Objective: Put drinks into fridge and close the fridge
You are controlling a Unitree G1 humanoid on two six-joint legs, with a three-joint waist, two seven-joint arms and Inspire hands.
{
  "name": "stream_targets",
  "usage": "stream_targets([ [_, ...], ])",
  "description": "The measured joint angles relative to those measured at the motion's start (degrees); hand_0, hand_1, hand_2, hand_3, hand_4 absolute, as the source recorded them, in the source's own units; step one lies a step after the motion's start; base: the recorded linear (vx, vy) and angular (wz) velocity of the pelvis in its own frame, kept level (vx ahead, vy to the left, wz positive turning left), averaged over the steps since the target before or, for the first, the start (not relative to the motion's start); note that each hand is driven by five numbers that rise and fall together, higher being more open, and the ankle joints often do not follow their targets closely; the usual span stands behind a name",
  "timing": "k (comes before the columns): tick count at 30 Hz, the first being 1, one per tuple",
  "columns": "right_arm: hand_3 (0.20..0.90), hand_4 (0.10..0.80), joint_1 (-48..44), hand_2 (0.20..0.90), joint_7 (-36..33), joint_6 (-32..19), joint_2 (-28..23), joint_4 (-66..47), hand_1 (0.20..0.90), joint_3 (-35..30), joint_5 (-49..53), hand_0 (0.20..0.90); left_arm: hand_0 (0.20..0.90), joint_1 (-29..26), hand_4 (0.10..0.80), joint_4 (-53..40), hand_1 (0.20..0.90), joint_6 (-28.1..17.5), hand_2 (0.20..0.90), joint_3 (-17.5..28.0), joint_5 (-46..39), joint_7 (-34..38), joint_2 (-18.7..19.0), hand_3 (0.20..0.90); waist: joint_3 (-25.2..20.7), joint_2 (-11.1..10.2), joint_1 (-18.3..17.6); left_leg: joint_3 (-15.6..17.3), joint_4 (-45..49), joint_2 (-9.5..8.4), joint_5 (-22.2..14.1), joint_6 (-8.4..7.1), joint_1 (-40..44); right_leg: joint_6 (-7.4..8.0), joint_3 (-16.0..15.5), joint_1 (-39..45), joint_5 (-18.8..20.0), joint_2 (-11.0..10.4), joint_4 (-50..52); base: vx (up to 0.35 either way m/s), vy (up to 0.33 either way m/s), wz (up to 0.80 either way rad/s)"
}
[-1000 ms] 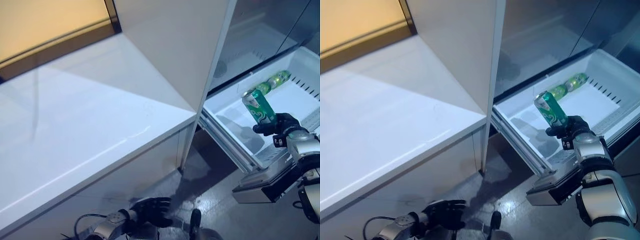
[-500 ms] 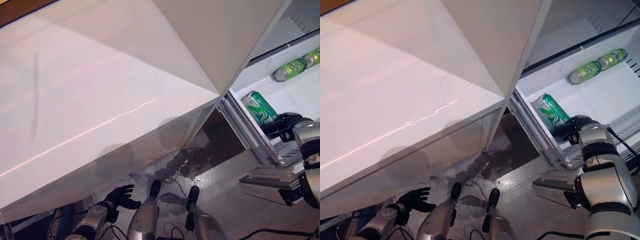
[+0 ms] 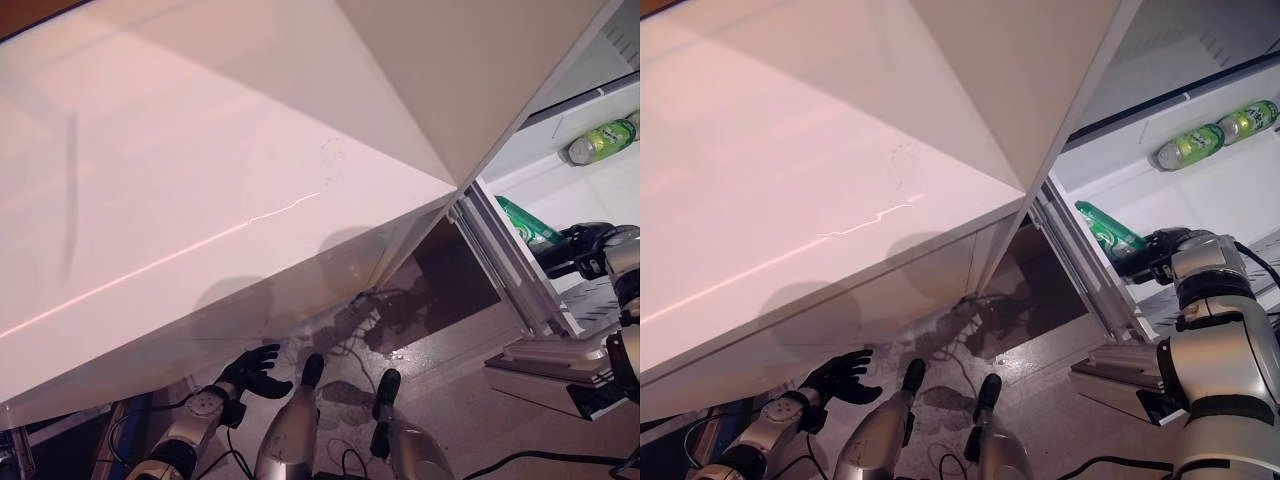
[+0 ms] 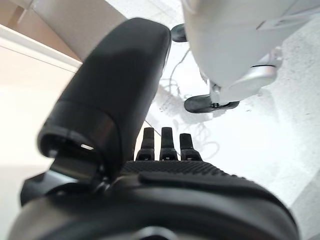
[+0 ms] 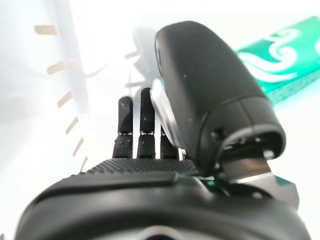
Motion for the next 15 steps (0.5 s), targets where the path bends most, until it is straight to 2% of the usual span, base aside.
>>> stream_targets([
  [4, 0.900, 0.800, 0.28, 0.900, -1.60, -3.40, -0.67, -9.34, 0.900, 1.90, -4.70, 0.900, 0.900, 0.23, 0.800, -0.02, 0.900, 0.15, 0.900, 0.34, 1.72, 0.21, 0.15, 0.900, 0.20, -0.51, -0.89, 1.00, -0.94, 0.17, 0.27, 0.10, 1.89, 0.01, 0.85, 1.04, 0.12, 0.05, -0.02, 0.015, 0.050, -0.12],
  [9, 0.900, 0.800, 3.12, 0.900, -3.94, -5.78, -3.24, -25.93, 0.900, 0.94, -3.54, 0.900, 0.900, 2.78, 0.800, -0.02, 0.900, 0.61, 0.900, 2.36, 3.57, 0.23, 0.08, 0.900, -0.38, -2.17, -3.11, 2.14, -2.21, 0.24, 0.36, 0.27, 4.29, 0.13, 2.04, 2.22, 0.10, 0.04, -0.08, 0.049, 0.045, -0.13],
  [13, 0.900, 0.800, 10.05, 0.900, -5.85, -6.48, -5.23, -35.99, 0.900, -6.81, 2.99, 0.900, 0.900, 4.85, 0.800, 0.21, 0.900, 1.10, 0.900, 4.90, 5.39, 0.54, 0.21, 0.900, -1.91, -4.45, -3.44, 4.17, -3.18, 0.32, 0.08, 0.69, 6.26, 0.23, 4.09, 2.76, 0.11, 0.07, -0.04, 0.072, 0.056, -0.26],
  [15, 0.900, 0.800, 15.49, 0.900, -7.16, -6.80, -5.23, -40.46, 0.900, -13.24, 7.03, 0.900, 0.900, 5.18, 0.800, 0.72, 0.900, 1.09, 0.900, 5.77, 6.77, 0.83, 0.23, 0.900, -2.94, -5.45, -3.99, 5.39, -4.11, 0.31, -0.01, 0.83, 7.66, 0.39, 5.18, 3.14, 0.06, 0.04, -0.04, 0.080, 0.043, -0.26],
])
